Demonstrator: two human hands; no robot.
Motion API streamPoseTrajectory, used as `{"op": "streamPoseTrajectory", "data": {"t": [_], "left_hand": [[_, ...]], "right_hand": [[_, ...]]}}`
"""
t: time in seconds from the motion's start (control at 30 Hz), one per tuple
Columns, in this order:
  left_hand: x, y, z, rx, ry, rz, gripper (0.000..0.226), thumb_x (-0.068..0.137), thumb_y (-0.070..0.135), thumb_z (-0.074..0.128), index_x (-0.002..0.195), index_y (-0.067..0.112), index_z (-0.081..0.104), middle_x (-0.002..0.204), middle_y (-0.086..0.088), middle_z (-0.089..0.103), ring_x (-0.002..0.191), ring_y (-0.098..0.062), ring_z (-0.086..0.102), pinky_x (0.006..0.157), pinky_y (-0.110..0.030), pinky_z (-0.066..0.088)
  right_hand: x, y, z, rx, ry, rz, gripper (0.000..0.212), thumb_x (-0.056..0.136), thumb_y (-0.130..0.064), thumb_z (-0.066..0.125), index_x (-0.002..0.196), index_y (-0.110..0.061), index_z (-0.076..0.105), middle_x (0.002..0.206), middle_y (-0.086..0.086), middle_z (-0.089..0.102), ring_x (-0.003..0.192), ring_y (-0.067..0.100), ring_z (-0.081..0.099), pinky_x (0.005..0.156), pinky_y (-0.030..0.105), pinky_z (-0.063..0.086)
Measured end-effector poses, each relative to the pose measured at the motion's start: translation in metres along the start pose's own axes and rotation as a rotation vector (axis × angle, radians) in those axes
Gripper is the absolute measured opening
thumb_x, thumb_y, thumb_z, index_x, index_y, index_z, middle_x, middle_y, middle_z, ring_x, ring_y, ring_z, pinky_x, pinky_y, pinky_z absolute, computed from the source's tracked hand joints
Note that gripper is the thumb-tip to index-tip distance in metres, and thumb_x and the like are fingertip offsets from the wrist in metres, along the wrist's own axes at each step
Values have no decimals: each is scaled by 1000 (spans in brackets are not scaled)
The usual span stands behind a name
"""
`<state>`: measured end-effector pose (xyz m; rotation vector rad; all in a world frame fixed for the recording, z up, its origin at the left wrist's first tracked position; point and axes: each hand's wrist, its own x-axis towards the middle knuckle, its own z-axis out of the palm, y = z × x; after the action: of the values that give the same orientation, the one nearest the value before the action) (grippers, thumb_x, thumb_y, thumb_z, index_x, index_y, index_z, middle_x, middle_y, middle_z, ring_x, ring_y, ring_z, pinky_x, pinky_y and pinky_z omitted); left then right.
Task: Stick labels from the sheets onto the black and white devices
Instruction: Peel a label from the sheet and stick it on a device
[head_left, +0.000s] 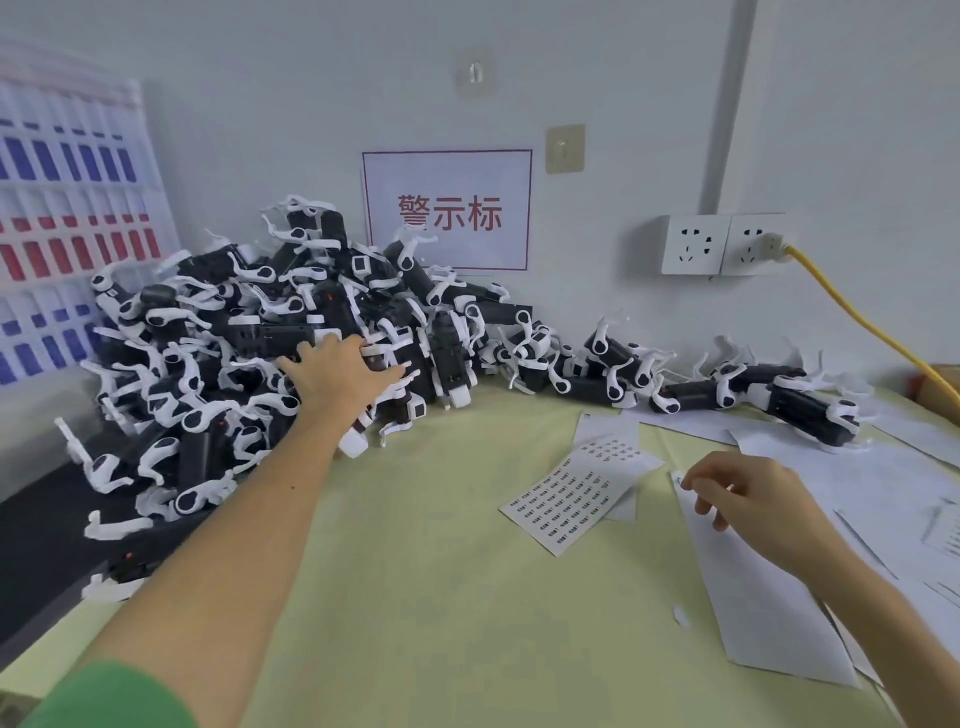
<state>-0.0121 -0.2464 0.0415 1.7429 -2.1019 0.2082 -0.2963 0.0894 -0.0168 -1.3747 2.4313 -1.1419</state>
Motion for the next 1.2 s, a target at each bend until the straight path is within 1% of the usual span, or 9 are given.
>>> {"op": "streamPoseTrajectory", "data": {"t": [0.13,0.27,0.33,0.43,0.53,0.67,0.9,1.07,1.2], "left_hand": [[1,-22,-2,-11,23,145,71,85,78,54,135,29,62,134,-2,59,127,-35,43,95,-51,45],[-27,-22,3,-213,264,204,52,81,66,65,107,21,72,75,5,51,100,-32,58,67,-39,44],[-39,-12,1,-274,284,229,48,77,66,66,101,25,74,65,9,39,86,-29,60,65,-37,46],[-52,7,-5,-317,311,318,41,73,65,48,61,26,53,57,5,42,62,-23,51,56,-31,38],[-61,25,-7,-340,334,419,46,81,49,52,46,21,39,47,3,38,52,-20,43,49,-24,27],[-73,46,-9,-279,355,629,42,83,37,60,47,21,46,52,5,32,46,-8,27,49,-20,14],[-97,64,-14,-395,376,765,45,77,23,69,51,25,32,50,2,28,46,-20,27,50,-20,9],[-131,72,-16,-598,418,938,38,82,34,55,48,21,45,47,1,39,44,-21,36,51,-22,21],[-179,103,-9,-543,473,1187,32,79,29,56,48,20,53,44,4,46,55,-15,28,57,-25,21]], "right_hand": [[-1,-1,1,-2,-26,-3,28,94,-9,62,76,-28,72,65,-9,70,52,11,64,63,33,51],[-1,-1,2,-14,-30,-6,30,94,-8,62,76,-29,73,65,-11,70,52,10,64,62,30,49],[-1,-1,2,-17,-31,-7,29,94,-8,62,76,-29,73,65,-11,70,53,10,64,62,30,49],[0,0,2,-21,-42,-9,29,94,-9,63,76,-29,73,65,-11,70,52,11,65,63,30,51],[0,1,3,-18,-55,-12,29,94,-9,62,76,-28,72,65,-11,70,52,11,64,62,30,50],[1,2,4,-21,-65,-17,28,95,-10,62,76,-28,72,66,-12,70,52,10,64,61,27,48],[0,1,5,-27,-76,-23,28,94,-9,61,76,-27,72,67,-10,71,54,12,64,62,28,52],[1,2,7,-35,-84,-22,28,94,-8,62,76,-27,72,65,-11,70,53,9,64,60,25,49],[0,3,7,-20,-82,-29,28,94,-6,62,76,-25,72,65,-8,71,54,11,64,61,27,52]]}}
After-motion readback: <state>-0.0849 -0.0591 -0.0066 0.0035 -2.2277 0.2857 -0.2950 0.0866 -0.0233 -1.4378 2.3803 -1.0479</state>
